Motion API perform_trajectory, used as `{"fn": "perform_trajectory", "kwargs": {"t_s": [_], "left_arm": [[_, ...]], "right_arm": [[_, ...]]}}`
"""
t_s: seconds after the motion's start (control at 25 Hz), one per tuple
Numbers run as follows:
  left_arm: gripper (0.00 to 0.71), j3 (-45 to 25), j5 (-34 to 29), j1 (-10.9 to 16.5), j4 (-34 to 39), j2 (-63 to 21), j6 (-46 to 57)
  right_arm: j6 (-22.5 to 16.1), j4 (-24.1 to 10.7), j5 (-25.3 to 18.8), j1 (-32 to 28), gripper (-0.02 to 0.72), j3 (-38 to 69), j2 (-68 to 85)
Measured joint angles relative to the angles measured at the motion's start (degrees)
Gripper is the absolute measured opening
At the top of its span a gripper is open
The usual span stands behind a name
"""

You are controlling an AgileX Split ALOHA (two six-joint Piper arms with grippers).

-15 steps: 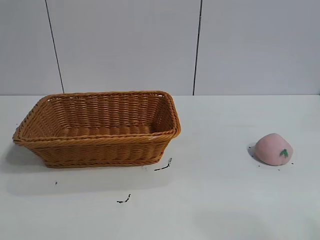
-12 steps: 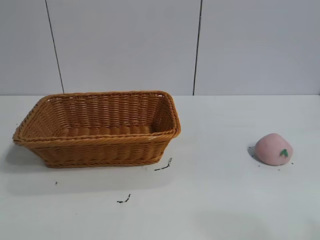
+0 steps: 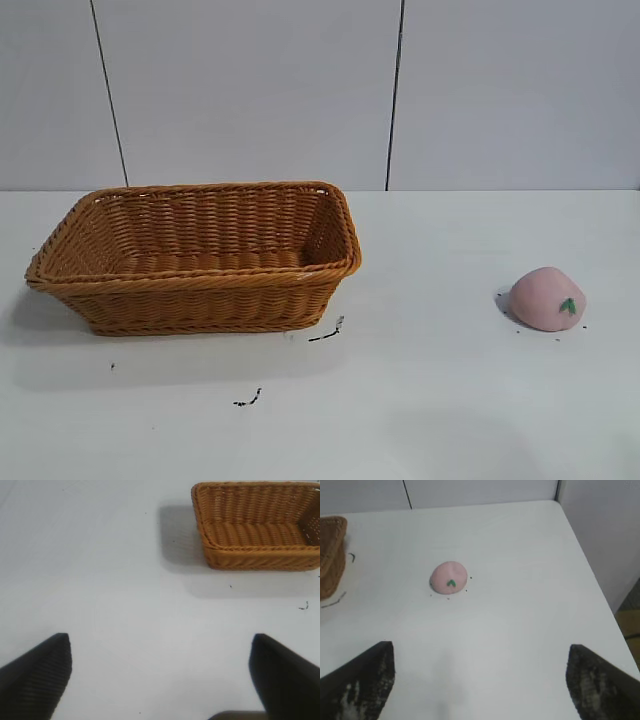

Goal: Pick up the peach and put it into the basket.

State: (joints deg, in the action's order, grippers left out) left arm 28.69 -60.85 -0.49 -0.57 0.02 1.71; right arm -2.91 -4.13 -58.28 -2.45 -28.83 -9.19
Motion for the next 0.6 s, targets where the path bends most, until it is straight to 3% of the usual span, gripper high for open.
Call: {"fn": "perform_trajectory", "kwargs": {"t_s": [0.24, 0.6], "left_arm": [[0.693, 0.0, 0.0, 0.0, 0.0, 0.0, 0.0], [0.693, 0.0, 0.0, 0.0, 0.0, 0.0, 0.0]], "right_arm": [[0.8, -0.6, 8.8, 0.0, 0.645, -7.4, -27.4], [1.9, 1.1, 8.9, 0.0, 0.639, -28.7, -69.4]]}}
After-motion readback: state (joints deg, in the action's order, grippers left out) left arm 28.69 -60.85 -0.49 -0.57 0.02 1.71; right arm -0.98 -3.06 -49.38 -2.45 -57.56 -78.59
